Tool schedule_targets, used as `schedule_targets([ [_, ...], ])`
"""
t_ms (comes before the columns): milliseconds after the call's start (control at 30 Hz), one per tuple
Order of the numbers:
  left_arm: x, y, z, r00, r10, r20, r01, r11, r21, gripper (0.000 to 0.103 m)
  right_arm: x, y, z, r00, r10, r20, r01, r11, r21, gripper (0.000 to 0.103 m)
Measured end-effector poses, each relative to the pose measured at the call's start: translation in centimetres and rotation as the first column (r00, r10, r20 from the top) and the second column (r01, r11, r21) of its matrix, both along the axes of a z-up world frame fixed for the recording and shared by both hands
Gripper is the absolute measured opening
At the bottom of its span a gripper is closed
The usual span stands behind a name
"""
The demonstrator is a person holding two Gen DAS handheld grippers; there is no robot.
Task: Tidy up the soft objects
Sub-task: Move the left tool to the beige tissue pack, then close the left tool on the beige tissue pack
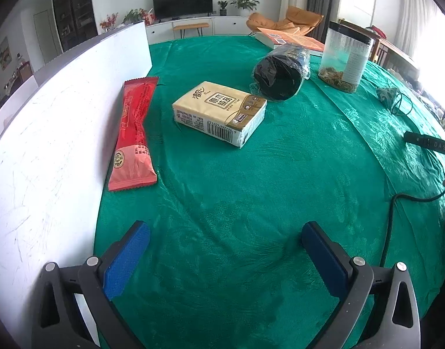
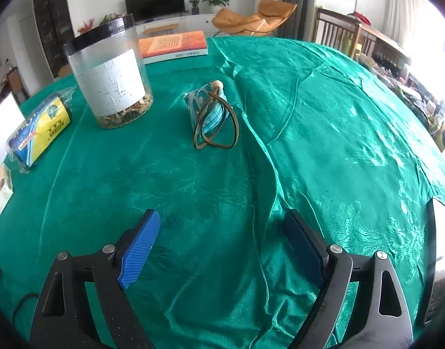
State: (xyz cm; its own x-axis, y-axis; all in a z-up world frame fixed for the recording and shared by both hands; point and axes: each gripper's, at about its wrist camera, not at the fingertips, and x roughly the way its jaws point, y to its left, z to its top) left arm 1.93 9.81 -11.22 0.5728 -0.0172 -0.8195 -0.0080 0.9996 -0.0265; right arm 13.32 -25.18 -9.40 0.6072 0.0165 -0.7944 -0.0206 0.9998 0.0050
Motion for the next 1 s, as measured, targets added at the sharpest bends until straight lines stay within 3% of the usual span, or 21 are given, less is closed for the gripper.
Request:
schedule_targets([
  [100, 2.1, -0.7, 0.6, 1.0, -0.001, -0.015, -0.001, 0.992, -0.125, 0.103, -0.1, 0.1, 0.0, 1.0, 0.001, 0.0, -0.001, 1.0, 0.001, 0.089],
  [400, 12.1, 0.7, 0.8, 0.984, 0.177, -0.013, -0.175, 0.954, -0.242, 0.103, 0.0, 0.1, 0.0, 1.0, 0.001, -0.001, -0.001, 1.0, 0.001, 0.09],
  [567, 13.9, 0.1, 0.4, 0.994, 0.111, -0.007, -0.111, 0.981, -0.156, 0.102, 0.0, 0.1, 0.0, 1.0, 0.002, -0.002, -0.002, 1.0, 0.002, 0.09],
  [600, 13.7, -0.1, 0.4, 0.995, 0.101, 0.005, -0.1, 0.987, -0.124, 0.092, 0.0, 0.1, 0.0, 1.0, 0.001, -0.002, -0.001, 1.0, 0.002, 0.09],
  [633, 13.5, -0.2, 0.5, 0.995, 0.1, 0.02, -0.098, 0.992, -0.079, 0.073, 0.0, 0.1, 0.0, 1.0, 0.002, -0.002, -0.002, 1.0, 0.002, 0.09],
  [667, 13.2, -0.2, 0.6, 0.995, 0.098, 0.026, -0.097, 0.995, -0.038, 0.065, 0.0, 0.1, 0.0, 1.0, 0.001, -0.002, -0.001, 1.0, 0.002, 0.091],
  [700, 12.7, -0.1, 0.7, 0.997, 0.077, 0.027, -0.076, 0.996, -0.046, 0.06, 0.0, 0.1, 0.0, 1.0, 0.001, -0.002, -0.001, 1.0, 0.002, 0.091],
  [767, 11.5, 0.2, 0.9, 0.999, 0.03, 0.015, -0.028, 0.993, -0.111, 0.059, 0.0, 0.1, 0.0, 1.0, 0.001, -0.002, -0.001, 1.0, 0.002, 0.091],
  [900, 8.5, -1.6, 0.7, 0.996, -0.085, 0.003, 0.085, 0.993, -0.081, 0.061, 0.0, 0.1, 0.0, 1.0, 0.001, -0.002, -0.001, 1.0, 0.002, 0.091],
  [967, 7.6, -2.3, 0.5, 0.995, -0.098, 0.016, 0.099, 0.994, -0.037, 0.071, 0.0, 0.1, 0.0, 1.0, 0.001, -0.002, -0.001, 1.0, 0.002, 0.091],
  [1000, 7.5, -2.5, 0.4, 0.995, -0.1, 0.018, 0.1, 0.995, -0.023, 0.083, 0.0, 0.1, 0.0, 1.0, 0.001, -0.002, -0.001, 1.0, 0.002, 0.091],
])
